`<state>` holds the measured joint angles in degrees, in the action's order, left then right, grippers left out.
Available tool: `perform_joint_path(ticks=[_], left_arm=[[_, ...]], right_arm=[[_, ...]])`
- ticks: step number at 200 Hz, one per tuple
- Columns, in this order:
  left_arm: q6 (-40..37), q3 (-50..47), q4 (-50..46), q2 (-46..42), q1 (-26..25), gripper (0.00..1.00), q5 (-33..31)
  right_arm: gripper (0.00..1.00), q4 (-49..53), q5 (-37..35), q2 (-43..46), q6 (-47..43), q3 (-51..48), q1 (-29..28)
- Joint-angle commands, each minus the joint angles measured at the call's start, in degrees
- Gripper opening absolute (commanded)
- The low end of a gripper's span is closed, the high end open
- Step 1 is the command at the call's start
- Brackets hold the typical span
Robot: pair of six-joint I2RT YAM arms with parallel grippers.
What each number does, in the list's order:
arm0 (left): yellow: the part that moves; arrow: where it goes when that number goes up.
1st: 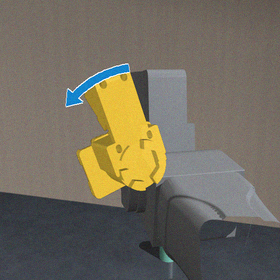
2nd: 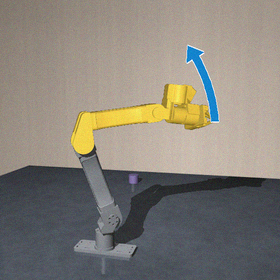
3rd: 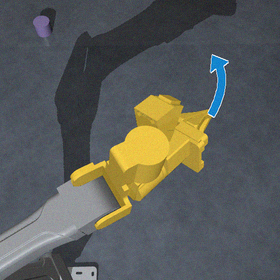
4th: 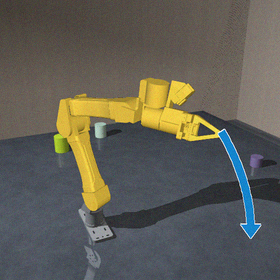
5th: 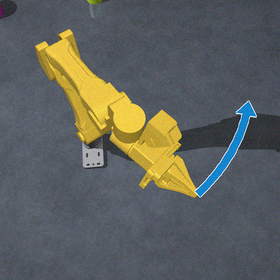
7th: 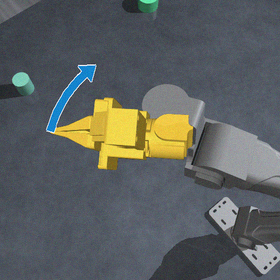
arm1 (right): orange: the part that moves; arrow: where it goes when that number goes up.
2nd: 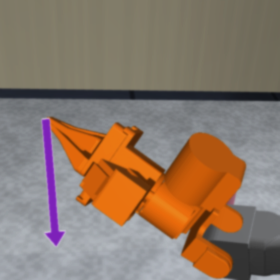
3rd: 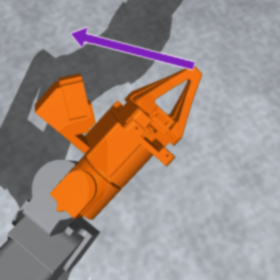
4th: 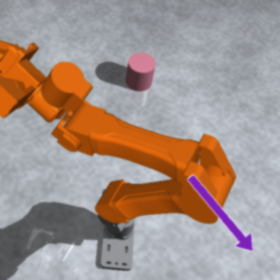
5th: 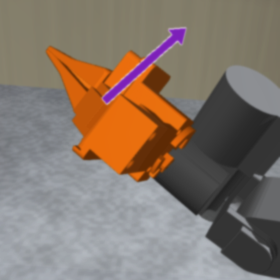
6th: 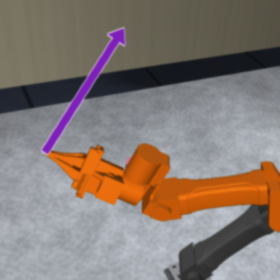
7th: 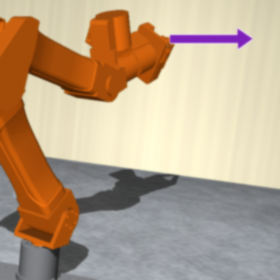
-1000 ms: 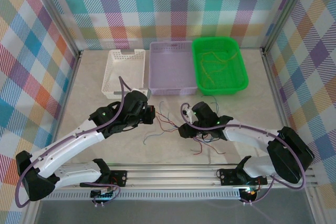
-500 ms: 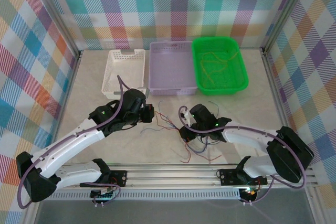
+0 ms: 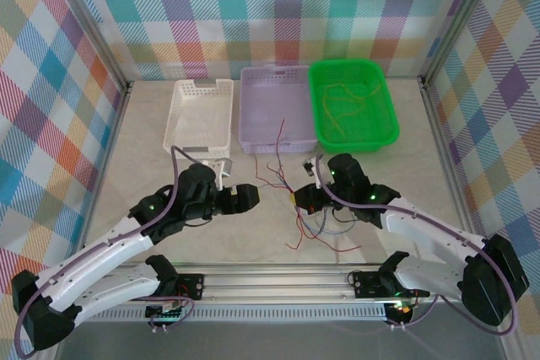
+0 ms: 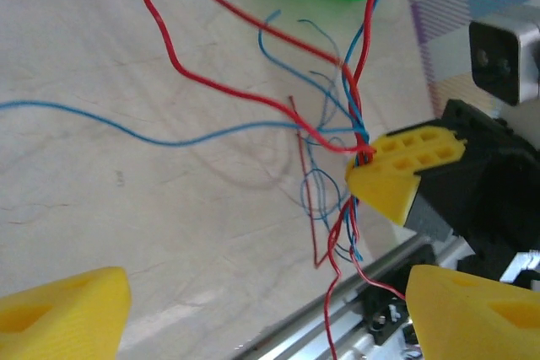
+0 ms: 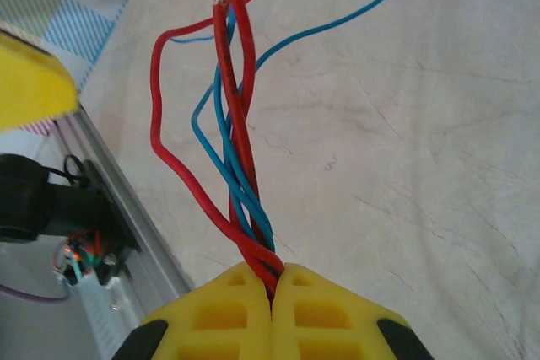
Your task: Untangle the cables
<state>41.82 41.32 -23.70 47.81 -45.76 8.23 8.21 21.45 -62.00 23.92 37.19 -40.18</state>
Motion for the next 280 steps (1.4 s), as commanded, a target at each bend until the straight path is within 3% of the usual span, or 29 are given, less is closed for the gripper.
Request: perform_joint_path(ticks=[1,71,108,148,234,280], left_arm=[[4.8,-4.0,8.9,-3.5,-1.3,0.85,3.0],[7.2,-10.2,11.5,-9.1,-2.6,0.86,-3.4],[5.8,-11.2,5.7,-14.8,-2.6,0.86,-13.6],[14.6,-16.8,7.0,-21.9,-2.5,0.86,-21.4],[26.3,-23.2,18.1,-22.8,-2.6,0.86,-25.2],[28.7,-25.1,25.5,-21.4,-2.5,0.86,-25.4]], right_arm=[[0.0,0.0,6.8,1.7,3.2,3.4,0.5],[0.0,-0.4,13.9,3.0,4.9,4.9,1.1],[0.0,-0.7,17.5,5.0,6.7,5.1,1.2],[0.0,-1.7,20.4,6.3,8.1,5.2,1.3],[0.0,-4.4,22.5,6.9,9.8,4.0,1.2],[0.0,-6.9,23.1,6.7,11.1,2.9,1.1]])
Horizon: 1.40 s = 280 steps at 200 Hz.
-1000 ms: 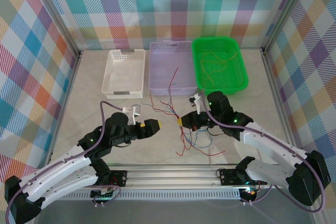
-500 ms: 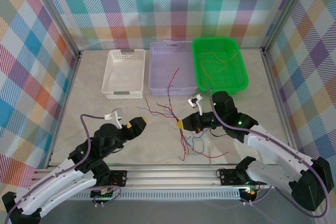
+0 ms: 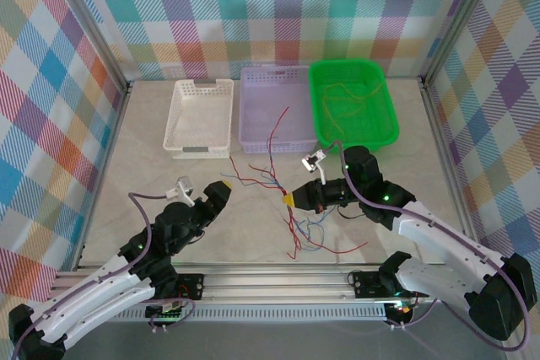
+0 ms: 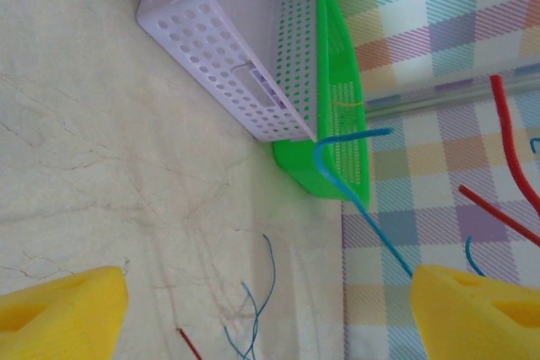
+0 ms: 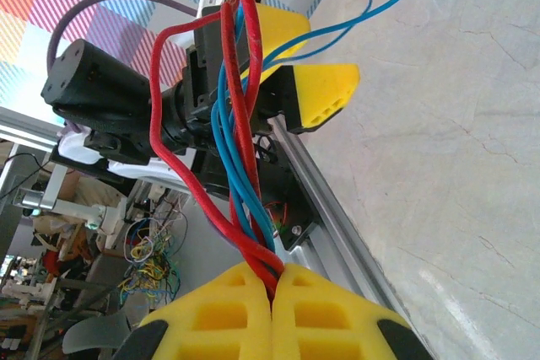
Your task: Untangle the cables
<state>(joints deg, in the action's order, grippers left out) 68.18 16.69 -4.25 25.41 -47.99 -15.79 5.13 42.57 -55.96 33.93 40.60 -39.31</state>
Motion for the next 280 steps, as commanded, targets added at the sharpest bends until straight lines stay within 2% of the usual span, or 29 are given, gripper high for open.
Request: perform_joint_path(ticks=[1,64,114,153,172,184,220,244,280], left_arm=[[2.4,-0.4,6.2,1.1,-0.3,0.86,-1.4],[2.0,2.4,11.7,7.6,-0.3,0.84,-3.2],[1.8,3.9,16.8,12.5,-0.3,0.66,-4.1],[1.6,4.5,18.8,14.2,-0.3,0.42,-4.8],[1.4,4.5,18.2,13.6,-0.4,0.21,-5.4],[1.4,4.6,16.9,12.8,-0.3,0.0,-6.0],[0.1,5.0,14.4,11.7,-0.3,0.0,-6.3],[-1.4,7.3,9.9,14.3,-0.3,0.0,-5.5],[-2.2,8.7,10.1,21.3,-0.1,0.0,-4.0]], right_arm=[[0.0,-3.8,2.0,0.7,1.2,-0.5,0.3],[0.0,-6.6,3.4,-0.3,1.9,-1.9,-0.8],[0.0,-8.8,3.9,-1.1,2.3,-2.6,-2.1],[0.0,-9.8,3.2,-2.0,2.5,-3.1,-3.1],[0.0,-9.8,3.1,-2.5,2.3,-3.5,-3.1],[0.0,-9.9,2.8,-2.5,2.3,-4.0,-3.1],[0.0,-6.3,-1.2,-2.6,0.5,-4.1,-3.1],[0.0,0.6,-8.8,-3.3,-2.1,-3.1,-2.7],[0.02,11.1,-19.4,-8.3,-3.7,-0.1,-0.6]])
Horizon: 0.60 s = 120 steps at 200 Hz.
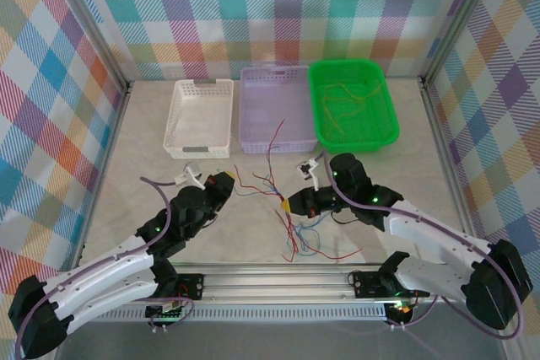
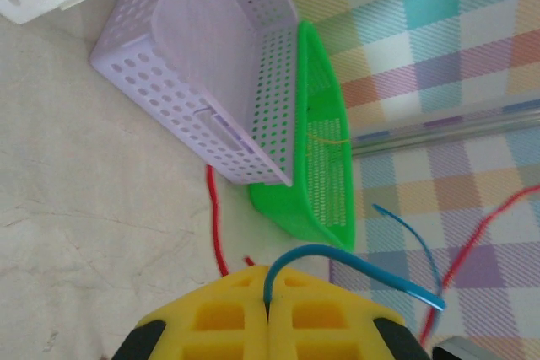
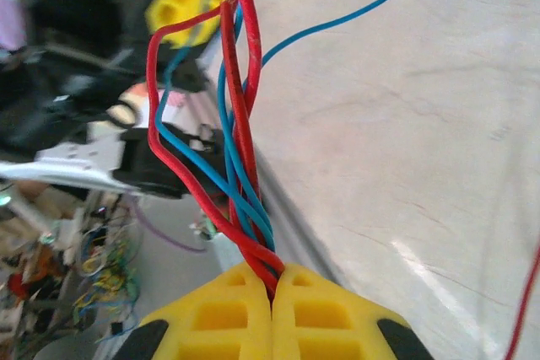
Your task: Untangle the cables
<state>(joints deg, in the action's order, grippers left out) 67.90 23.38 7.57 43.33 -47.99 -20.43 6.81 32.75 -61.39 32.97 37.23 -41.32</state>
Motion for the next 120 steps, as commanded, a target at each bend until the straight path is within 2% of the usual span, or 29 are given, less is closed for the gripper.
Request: perform_joint_path(ticks=[1,28,45,57,67,93,120], left_arm=[[-2.0,2.1,-1.7,3.5,0.0,0.0,0.7],[-4.9,4.9,-1.2,8.8,1.9,0.0,1.7],[-7.0,7.5,-0.7,12.4,3.3,0.0,3.3],[-8.7,9.8,-1.1,15.1,4.0,0.0,3.8],[-9.7,11.5,-1.0,17.0,4.7,0.0,4.6],[-11.9,15.2,-1.3,21.3,5.7,0.0,6.2],[-12.9,17.1,-1.5,24.1,6.0,0.0,8.1]], right_arm=[[0.03,9.8,-10.0,-3.0,-2.7,3.4,1.5],[0.17,14.9,-14.8,-6.8,-2.1,4.5,7.1],[0.2,16.3,-15.6,-9.2,-3.9,5.5,9.3],[0.32,18.2,-16.8,-10.6,-5.8,7.0,9.5],[0.48,19.8,-18.9,-10.9,-7.1,8.1,9.6],[0.6,22.4,-21.1,-8.1,-8.7,8.6,9.5],[0.72,26.9,-26.0,-1.2,-8.0,8.3,9.6]])
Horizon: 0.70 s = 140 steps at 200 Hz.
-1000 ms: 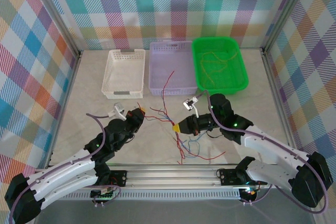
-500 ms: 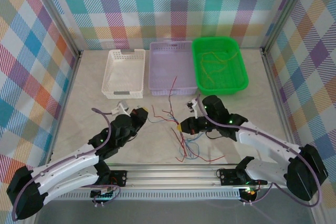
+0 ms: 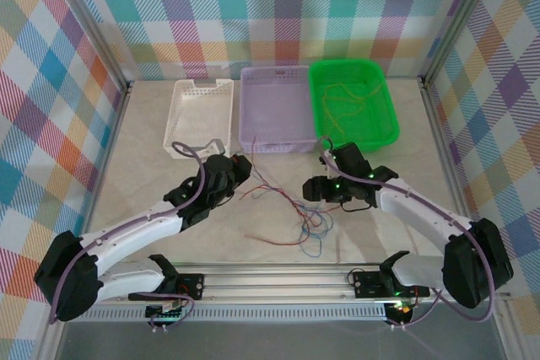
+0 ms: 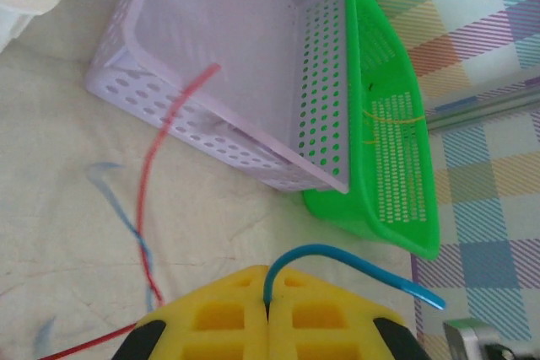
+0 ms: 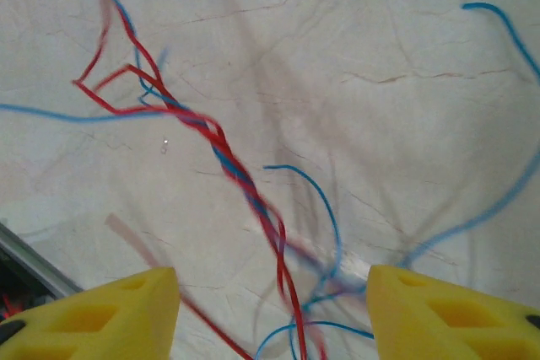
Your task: Untangle the cables
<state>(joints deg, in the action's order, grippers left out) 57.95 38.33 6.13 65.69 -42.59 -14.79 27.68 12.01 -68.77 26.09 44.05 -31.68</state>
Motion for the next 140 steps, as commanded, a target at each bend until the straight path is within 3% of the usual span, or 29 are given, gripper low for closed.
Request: perform_joint_path(ticks=[1,29,57,95,140], left_arm=[[-2.9,2.2,0.0,1.8,0.6,0.0,2.5],[-2.8,2.2,0.3,2.7,0.6,0.0,4.0],[-2.9,1.0,0.8,1.7,0.6,0.0,4.9],[-4.0,0.3,1.2,-0.1,0.6,0.0,6.0],[-6.1,0.1,-0.1,-4.1,0.5,0.0,6.1]], right_arm=[[0.73,6.1,-5.4,6.5,-1.1,1.4,0.0],[0.77,11.6,-10.1,14.0,1.3,-0.8,0.0],[0.77,13.1,-13.4,14.7,4.4,-4.6,0.0],[0.76,5.5,-14.6,9.6,6.2,-6.3,0.0],[0.66,-1.1,-17.7,-3.7,6.5,-2.9,1.1]])
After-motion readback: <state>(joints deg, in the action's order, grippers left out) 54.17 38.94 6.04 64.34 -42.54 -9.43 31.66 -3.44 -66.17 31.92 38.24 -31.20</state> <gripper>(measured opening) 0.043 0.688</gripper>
